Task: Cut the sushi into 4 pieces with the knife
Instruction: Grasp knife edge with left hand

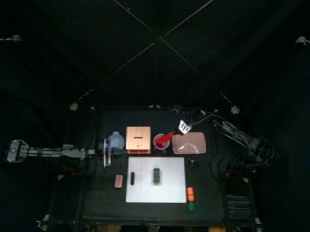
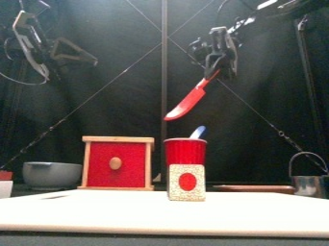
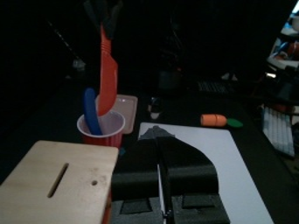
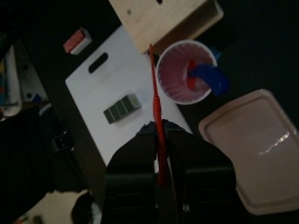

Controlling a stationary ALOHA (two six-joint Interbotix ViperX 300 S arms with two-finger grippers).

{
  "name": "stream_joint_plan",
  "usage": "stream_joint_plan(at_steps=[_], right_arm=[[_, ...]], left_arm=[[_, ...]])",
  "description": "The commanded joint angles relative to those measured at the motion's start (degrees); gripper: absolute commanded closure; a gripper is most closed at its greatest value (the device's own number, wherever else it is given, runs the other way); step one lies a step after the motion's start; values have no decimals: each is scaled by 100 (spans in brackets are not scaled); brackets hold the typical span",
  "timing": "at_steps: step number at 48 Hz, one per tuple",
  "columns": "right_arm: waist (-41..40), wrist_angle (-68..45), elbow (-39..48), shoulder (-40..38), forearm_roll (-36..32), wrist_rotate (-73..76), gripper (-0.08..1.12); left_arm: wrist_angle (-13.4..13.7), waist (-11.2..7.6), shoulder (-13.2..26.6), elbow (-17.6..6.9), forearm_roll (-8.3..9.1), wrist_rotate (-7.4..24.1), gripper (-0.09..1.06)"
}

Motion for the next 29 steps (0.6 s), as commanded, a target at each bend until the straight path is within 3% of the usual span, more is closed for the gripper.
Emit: stream_joint_plan(at_steps=[1, 12, 22, 29], right_arm=[[413, -747, 343, -703, -97, -176, 97], [1723, -3437, 1925, -1688, -694, -281, 97], [2610, -6064, 3401, -2373, -1547, -237, 97], [2953, -7304, 4122, -2373, -1872, -237, 97]], left_arm=[[-404, 97, 9, -70, 9, 18, 74], [-1213, 105, 9, -44, 62, 0, 45], [-1239, 44, 26, -88, 26, -26, 16], [-1072, -70, 185, -167, 114, 9, -2]])
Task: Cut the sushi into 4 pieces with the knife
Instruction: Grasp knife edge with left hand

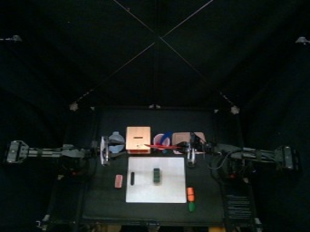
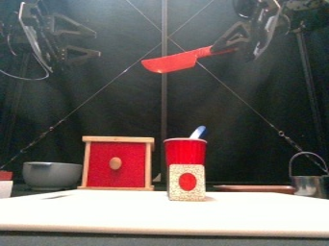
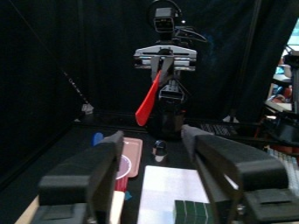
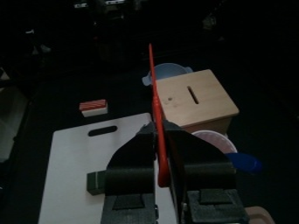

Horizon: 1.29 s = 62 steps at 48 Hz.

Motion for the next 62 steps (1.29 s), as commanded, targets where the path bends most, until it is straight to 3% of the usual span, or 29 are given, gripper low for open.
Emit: stream_joint_plan(at_steps=[1, 12, 23, 38, 49, 62], right_arm=[[211, -888, 396, 44, -202, 0, 97], [404, -1573, 686, 510, -343, -9, 97], [519, -1687, 598, 1020, -404, -9, 97], [580, -1687, 501, 1204, -492, -9, 97], [624, -1687, 519, 1204, -466, 0, 97], [633, -1687, 545, 1213, -475, 0, 97]], left_arm=[[105, -88, 176, -220, 105, 35, -4], [536, -220, 888, -598, 492, 35, -5], [940, -220, 1731, -1160, 536, 35, -4], [958, -220, 2795, -1635, 747, 62, -4], [958, -185, 3111, -1802, 756, 70, 0], [958, -176, 3076, -1714, 756, 70, 20]])
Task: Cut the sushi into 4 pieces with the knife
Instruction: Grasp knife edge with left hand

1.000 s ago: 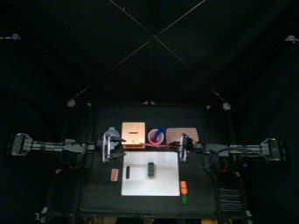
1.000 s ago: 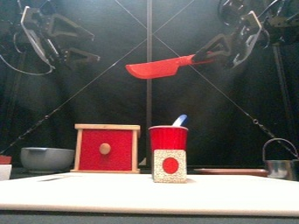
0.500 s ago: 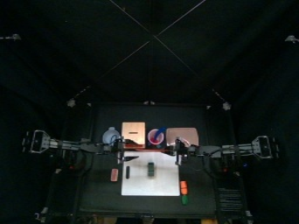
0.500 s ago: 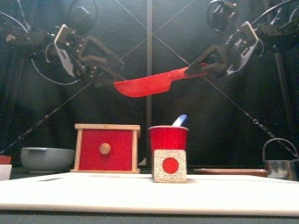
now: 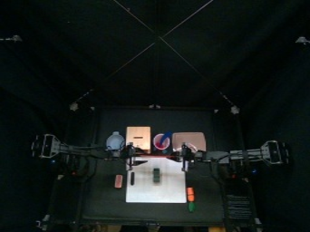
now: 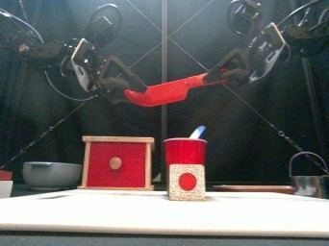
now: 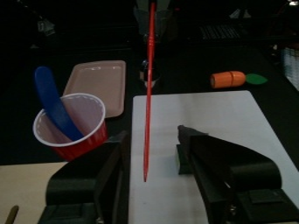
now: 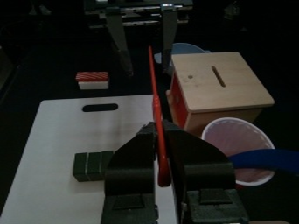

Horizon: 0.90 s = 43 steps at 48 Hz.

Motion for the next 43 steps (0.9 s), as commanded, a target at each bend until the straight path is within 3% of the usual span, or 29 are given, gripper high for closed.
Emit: stream_joint_plan(at_steps=[1, 11, 34, 43], right_arm=[[18, -53, -88, -53, 0, 0, 97], [18, -53, -97, -53, 9, 0, 97], [18, -53, -97, -53, 9, 0, 97], [26, -44, -79, -26, 26, 0, 97]], left_arm=[[-26, 18, -53, -62, 18, -9, 21], [-26, 18, -53, 9, 18, -9, 30], [-35, 70, -114, 53, 44, -9, 37], [-97, 114, -114, 53, 79, -9, 49]])
